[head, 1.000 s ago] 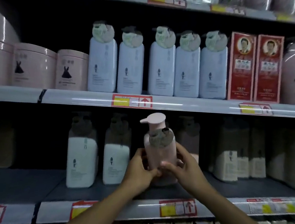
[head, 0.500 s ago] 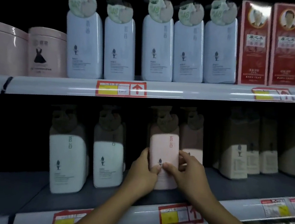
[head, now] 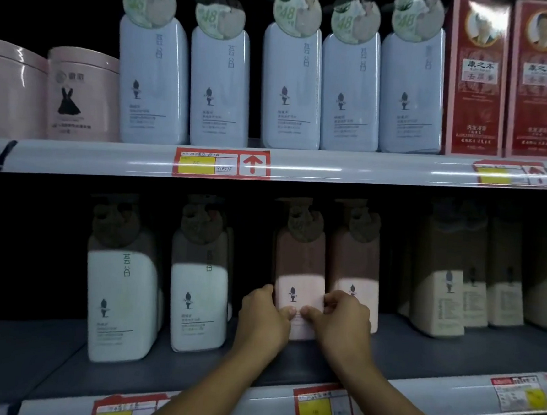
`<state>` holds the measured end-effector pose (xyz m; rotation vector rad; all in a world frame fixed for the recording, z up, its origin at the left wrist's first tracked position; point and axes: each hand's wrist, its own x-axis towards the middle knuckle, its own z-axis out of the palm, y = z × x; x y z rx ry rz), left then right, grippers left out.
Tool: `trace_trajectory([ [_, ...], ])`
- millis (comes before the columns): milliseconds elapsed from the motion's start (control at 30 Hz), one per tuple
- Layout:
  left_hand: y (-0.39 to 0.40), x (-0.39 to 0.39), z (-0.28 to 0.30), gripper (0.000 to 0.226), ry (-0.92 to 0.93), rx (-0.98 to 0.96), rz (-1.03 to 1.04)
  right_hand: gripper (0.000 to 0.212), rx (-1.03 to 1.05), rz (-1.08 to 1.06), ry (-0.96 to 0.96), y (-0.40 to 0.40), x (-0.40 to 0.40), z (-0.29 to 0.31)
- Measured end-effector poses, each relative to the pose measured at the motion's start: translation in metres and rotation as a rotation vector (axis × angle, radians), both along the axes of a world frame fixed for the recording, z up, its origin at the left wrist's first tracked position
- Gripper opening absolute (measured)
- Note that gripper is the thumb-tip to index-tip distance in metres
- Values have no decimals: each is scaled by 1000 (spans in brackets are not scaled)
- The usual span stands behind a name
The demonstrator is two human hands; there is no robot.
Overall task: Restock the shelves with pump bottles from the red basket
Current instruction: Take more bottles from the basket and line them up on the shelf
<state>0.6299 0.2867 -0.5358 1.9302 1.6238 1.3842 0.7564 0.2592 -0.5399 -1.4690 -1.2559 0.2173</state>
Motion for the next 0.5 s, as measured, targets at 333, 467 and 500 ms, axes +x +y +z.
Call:
trace_trajectory([
  [333, -2, -1, 1, 29, 21, -13, 29, 44, -22, 66, -24, -2, 2, 2],
  [467, -14, -2, 7, 44, -13, -38, 46, 29, 56, 21, 16, -9, 3, 4],
  [500, -19, -4, 9, 53, -33, -32, 55, 26, 106, -1, 13, -13, 2, 6],
])
